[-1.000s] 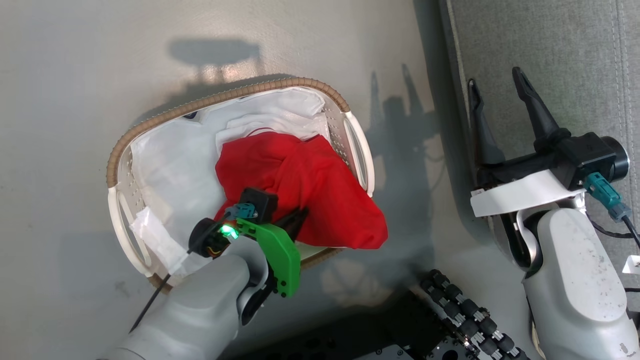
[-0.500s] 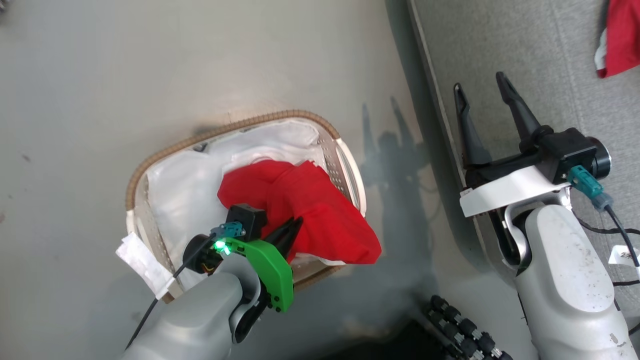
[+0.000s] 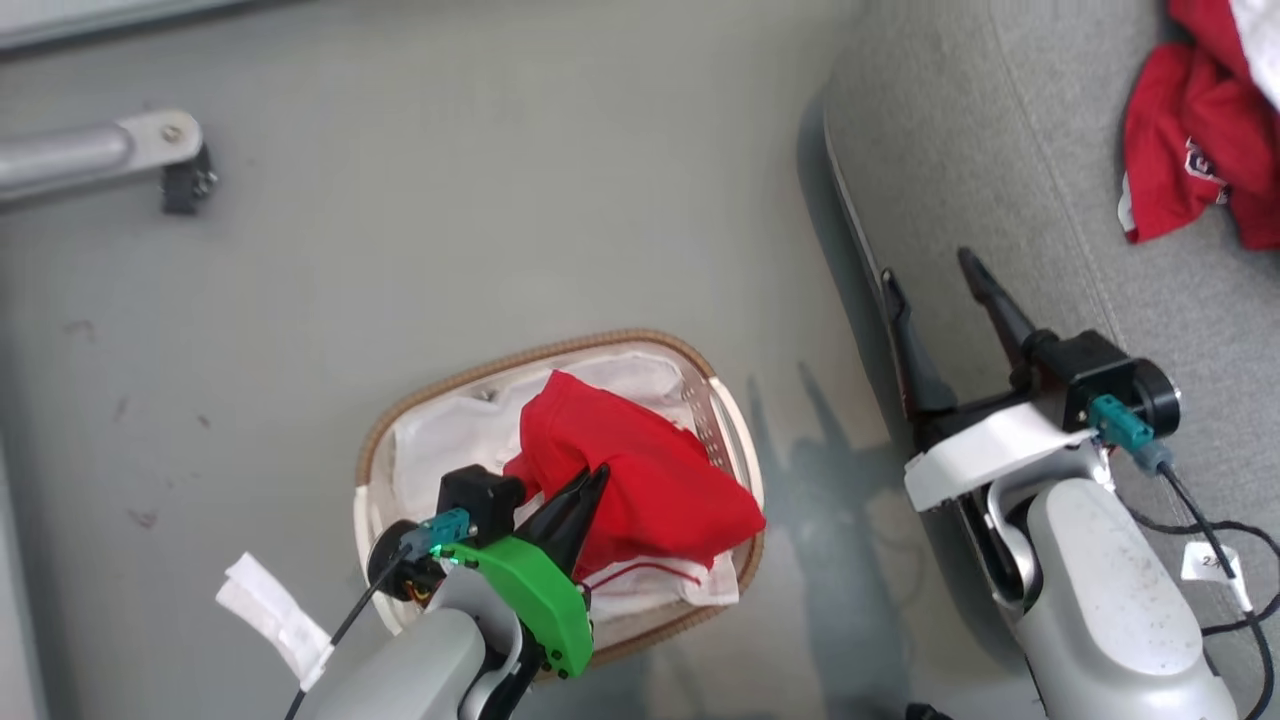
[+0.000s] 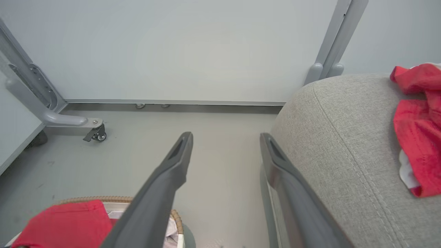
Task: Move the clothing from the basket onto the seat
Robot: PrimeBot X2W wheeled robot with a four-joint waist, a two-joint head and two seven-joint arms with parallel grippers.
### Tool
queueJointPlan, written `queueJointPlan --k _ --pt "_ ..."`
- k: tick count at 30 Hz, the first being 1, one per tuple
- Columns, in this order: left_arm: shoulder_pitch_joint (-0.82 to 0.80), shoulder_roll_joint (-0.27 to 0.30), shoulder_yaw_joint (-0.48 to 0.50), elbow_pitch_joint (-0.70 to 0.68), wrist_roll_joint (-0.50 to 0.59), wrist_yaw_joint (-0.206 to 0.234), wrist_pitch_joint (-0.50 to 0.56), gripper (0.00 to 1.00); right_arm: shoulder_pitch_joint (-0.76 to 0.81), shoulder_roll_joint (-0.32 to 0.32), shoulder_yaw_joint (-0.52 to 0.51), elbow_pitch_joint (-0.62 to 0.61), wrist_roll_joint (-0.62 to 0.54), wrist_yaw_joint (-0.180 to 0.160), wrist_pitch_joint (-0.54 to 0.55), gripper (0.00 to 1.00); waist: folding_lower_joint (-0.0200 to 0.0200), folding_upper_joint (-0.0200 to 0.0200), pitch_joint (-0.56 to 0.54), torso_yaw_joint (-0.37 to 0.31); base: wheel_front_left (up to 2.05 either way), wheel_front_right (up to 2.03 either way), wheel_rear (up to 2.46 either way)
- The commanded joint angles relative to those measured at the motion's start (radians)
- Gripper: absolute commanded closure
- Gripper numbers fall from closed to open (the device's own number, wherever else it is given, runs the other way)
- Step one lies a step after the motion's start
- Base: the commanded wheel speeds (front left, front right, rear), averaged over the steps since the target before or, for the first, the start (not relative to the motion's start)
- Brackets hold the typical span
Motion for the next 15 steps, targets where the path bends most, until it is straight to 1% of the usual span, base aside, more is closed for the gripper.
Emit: queueJointPlan --k 1,9,11,15 --pt "0.037 0.004 0.028 -0.021 0.026 -0.003 -0.003 1.0 0.025 -0.004 0.001 0.008 -0.007 -0.001 0.0 0.0 0.0 0.0 -0.119 0.068 0.0 0.0 0.0" --pt "0.166 -0.01 0.204 -0.128 0.146 -0.003 -0.004 1.0 0.086 -0.004 -0.002 0.039 -0.006 -0.001 0.0 0.0 0.0 0.0 -0.241 0.115 0.0 0.0 0.0" --pt "0.182 -0.016 0.23 -0.153 0.189 -0.003 -0.004 1.0 0.104 -0.003 -0.001 0.032 -0.02 -0.001 0.0 0.0 0.0 0.0 -0.266 0.132 0.0 0.0 0.0" --pt "0.214 -0.03 0.288 -0.203 0.241 -0.003 -0.004 1.0 0.149 -0.004 -0.004 0.041 -0.028 -0.001 0.0 0.0 0.0 0.0 -0.316 0.163 0.0 0.0 0.0"
